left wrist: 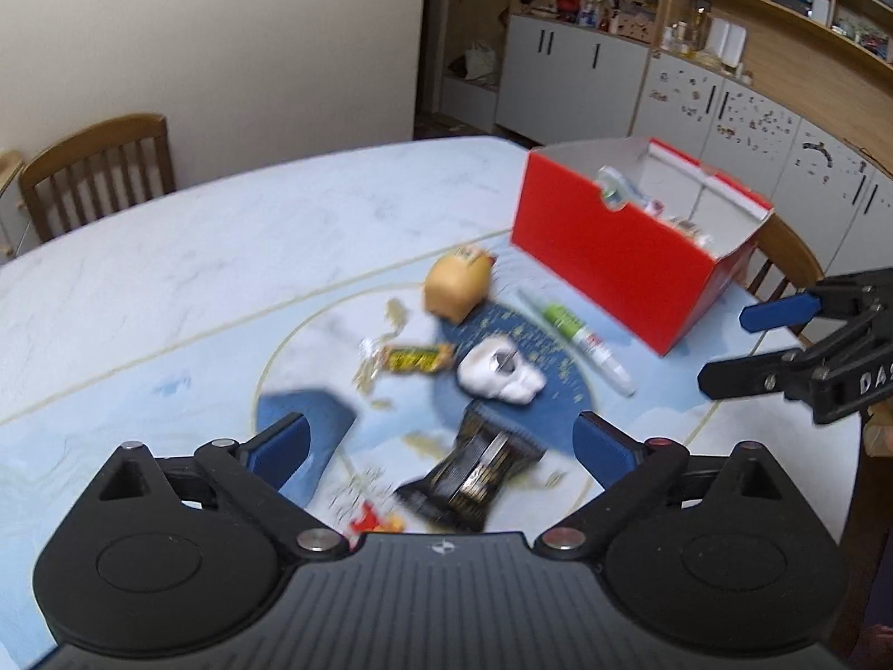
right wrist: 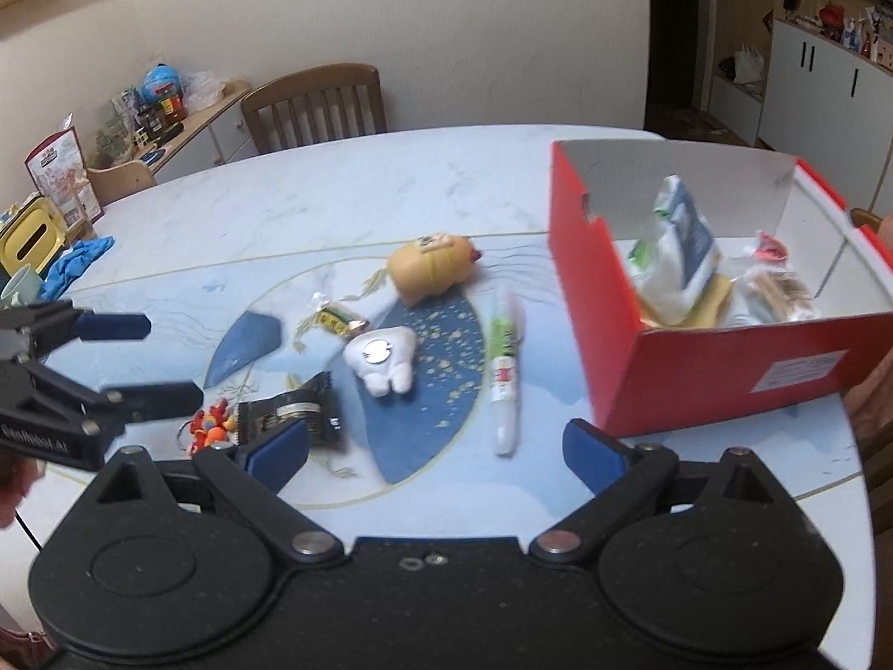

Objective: Organize objects
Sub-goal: 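Move both grippers back over the remaining items on the table, then grasp the red keychain figure with the left gripper while the right gripper grasps the black snack bag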

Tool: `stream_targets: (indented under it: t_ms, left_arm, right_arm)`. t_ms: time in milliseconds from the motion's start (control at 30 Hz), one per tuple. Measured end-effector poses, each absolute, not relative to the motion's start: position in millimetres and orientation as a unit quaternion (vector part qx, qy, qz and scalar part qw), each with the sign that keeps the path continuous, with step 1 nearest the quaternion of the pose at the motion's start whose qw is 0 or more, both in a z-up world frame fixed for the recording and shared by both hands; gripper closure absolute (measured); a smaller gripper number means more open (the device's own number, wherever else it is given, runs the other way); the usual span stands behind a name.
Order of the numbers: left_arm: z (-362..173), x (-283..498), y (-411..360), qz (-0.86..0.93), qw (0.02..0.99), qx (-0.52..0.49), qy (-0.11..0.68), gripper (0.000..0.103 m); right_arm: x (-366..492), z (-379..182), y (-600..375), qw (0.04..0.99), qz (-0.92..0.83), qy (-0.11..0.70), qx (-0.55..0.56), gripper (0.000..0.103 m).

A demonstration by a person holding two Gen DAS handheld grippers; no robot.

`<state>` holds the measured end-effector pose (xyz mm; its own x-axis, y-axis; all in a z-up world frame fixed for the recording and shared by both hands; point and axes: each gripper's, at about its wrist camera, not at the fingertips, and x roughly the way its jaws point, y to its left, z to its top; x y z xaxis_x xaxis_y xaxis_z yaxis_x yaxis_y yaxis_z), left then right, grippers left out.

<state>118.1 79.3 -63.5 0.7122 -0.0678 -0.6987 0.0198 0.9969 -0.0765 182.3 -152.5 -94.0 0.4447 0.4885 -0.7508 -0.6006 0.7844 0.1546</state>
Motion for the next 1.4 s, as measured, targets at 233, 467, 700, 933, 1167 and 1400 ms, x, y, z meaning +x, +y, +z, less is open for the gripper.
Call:
stream_targets:
  t_ms: [233,467,700,933,1167,1400]
  left_arm:
    - [-95.1,101.2,91.8,-0.007,0.921,-0.016,0.390,0.002]
    - [-117.0,94.7,95.2,-0.027,0.919,0.012,0.393,0.002]
    - [-131.6,97.0,93.2,-0.044,0.917,0.027,0.397,0.002]
    - [-140.1,103.0,92.9,-0.052,0.916,0.041,0.396,0.002]
    - [-142.6,104.1,95.2,-0.049,0.919,0.042,0.390,0.002]
    - [-142.5,103.2,92.5,-0.054,0.921,0.050,0.382,0.009]
  right_arm:
    - [175.1,-105.6,-122.6,0.833,0.343,0.426,-0.078,0.005]
    - [172.8,-116.9,-93.9,0.821,0.357,0.436,-0.095,0.005]
    - [177.0,-135.1,-68.4,0.810,0.360,0.450,-0.111,0.005]
    - [180.4,-149.0,-49.9,0.797,0.369,0.461,-0.127,0.005]
    - [180.2,-157.8,-34.9,0.789,0.376,0.465,-0.139,0.006]
    - [181.2,-161.7,-24.9,0.786,0.380,0.466,-0.145,0.009]
